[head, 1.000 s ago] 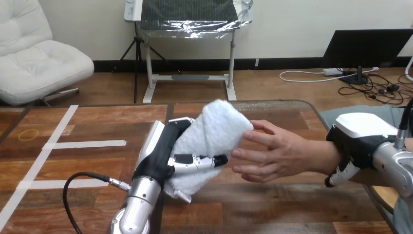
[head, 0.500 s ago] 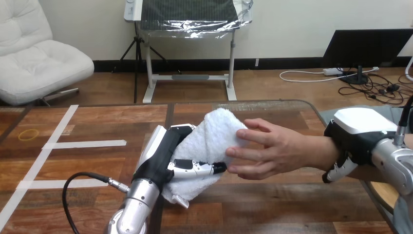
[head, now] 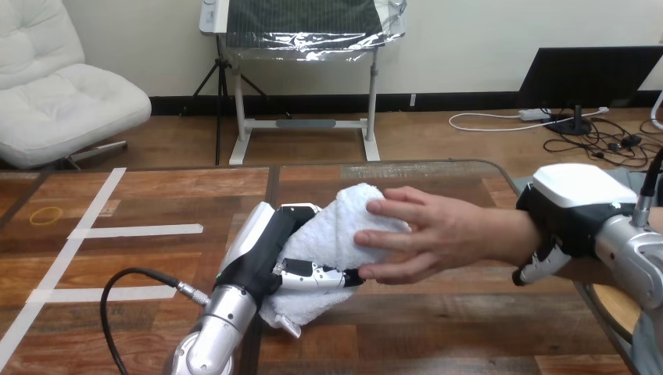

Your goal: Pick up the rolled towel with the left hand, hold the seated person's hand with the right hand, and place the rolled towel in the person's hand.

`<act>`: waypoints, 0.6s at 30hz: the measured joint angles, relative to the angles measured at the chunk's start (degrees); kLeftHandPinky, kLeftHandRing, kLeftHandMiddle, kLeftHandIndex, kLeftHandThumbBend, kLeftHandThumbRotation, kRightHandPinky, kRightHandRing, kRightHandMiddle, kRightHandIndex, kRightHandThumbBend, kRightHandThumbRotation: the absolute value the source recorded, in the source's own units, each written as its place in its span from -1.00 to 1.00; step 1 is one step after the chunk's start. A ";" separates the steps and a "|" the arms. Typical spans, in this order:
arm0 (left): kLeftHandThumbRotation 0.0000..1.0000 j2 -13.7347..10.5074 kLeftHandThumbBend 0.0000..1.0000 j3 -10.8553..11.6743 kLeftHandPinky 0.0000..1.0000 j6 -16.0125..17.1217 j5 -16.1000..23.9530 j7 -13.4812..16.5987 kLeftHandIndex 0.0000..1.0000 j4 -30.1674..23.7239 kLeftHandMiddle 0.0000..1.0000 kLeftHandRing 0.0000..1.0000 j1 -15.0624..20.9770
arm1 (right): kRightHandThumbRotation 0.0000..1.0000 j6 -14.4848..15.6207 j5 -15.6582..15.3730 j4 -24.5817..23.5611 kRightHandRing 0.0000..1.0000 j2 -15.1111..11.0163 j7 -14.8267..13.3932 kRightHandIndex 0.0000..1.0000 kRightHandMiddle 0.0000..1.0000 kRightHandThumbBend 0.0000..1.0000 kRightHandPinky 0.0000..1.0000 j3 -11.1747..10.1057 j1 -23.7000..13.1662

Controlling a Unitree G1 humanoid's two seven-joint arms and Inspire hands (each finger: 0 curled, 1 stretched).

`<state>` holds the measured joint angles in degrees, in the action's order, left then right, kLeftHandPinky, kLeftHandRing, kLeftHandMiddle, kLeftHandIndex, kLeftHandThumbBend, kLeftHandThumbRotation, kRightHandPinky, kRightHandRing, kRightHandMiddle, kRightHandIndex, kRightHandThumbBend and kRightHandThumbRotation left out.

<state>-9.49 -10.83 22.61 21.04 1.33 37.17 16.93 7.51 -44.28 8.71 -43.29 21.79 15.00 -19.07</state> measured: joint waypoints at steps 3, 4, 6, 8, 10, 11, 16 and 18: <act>-0.99 -0.09 0.18 -0.22 -0.33 0.00 0.07 -0.40 0.00 0.49 -0.16 -0.27 0.46 | -1.00 -0.57 0.46 -0.31 -0.53 -0.29 0.00 -0.29 -0.35 0.30 -0.69 -0.33 0.00; -0.99 -0.12 0.18 -0.31 -0.33 0.01 0.09 -0.51 -0.01 0.71 -0.16 -0.27 0.65 | -1.00 -0.72 0.57 -0.47 -0.54 -0.44 0.00 -0.30 -0.35 0.31 -0.70 -0.36 0.00; -1.00 -0.20 0.18 -0.53 -0.33 0.01 0.12 -0.70 -0.01 1.17 -0.16 -0.28 1.03 | -1.00 -0.94 0.76 -0.85 -0.55 -0.73 0.00 -0.32 -0.37 0.31 -0.71 -0.38 0.00; -1.00 -0.34 0.18 -0.75 -0.33 0.01 0.29 -0.81 -0.01 1.47 -0.16 -0.28 1.29 | -1.00 -1.00 0.96 -1.24 -0.55 -0.93 0.00 -0.33 -0.37 0.31 -0.71 -0.39 0.00; -1.00 -0.48 0.18 -0.99 -0.32 0.02 0.41 -0.87 -0.01 1.61 -0.16 -0.27 1.44 | -1.00 -1.00 1.10 -1.59 -0.55 -1.04 0.00 -0.33 -0.37 0.31 -0.71 -0.43 0.00; -1.00 -0.56 0.18 -1.11 -0.32 0.03 0.46 -0.88 -0.01 1.69 -0.16 -0.27 1.52 | -1.00 -1.00 1.16 -1.74 -0.55 -1.08 0.00 -0.33 -0.37 0.31 -0.71 -0.46 0.00; -1.00 -0.73 0.19 -1.58 -0.33 0.45 0.55 -0.88 -0.01 2.28 -0.17 -0.28 1.86 | -1.00 -0.99 1.20 -2.23 -0.55 -1.23 0.00 -0.33 -0.37 0.31 -0.71 -0.61 0.01; -1.00 -0.72 0.19 -1.66 -0.33 0.77 0.55 -0.89 -0.01 2.75 -0.17 -0.28 2.05 | -1.00 -0.99 1.24 -2.32 -0.55 -1.31 0.00 -0.32 -0.37 0.31 -0.71 -0.65 0.01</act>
<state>-10.21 -12.49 23.38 21.59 0.44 39.92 18.99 6.53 -43.04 6.39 -44.61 21.79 14.35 -19.06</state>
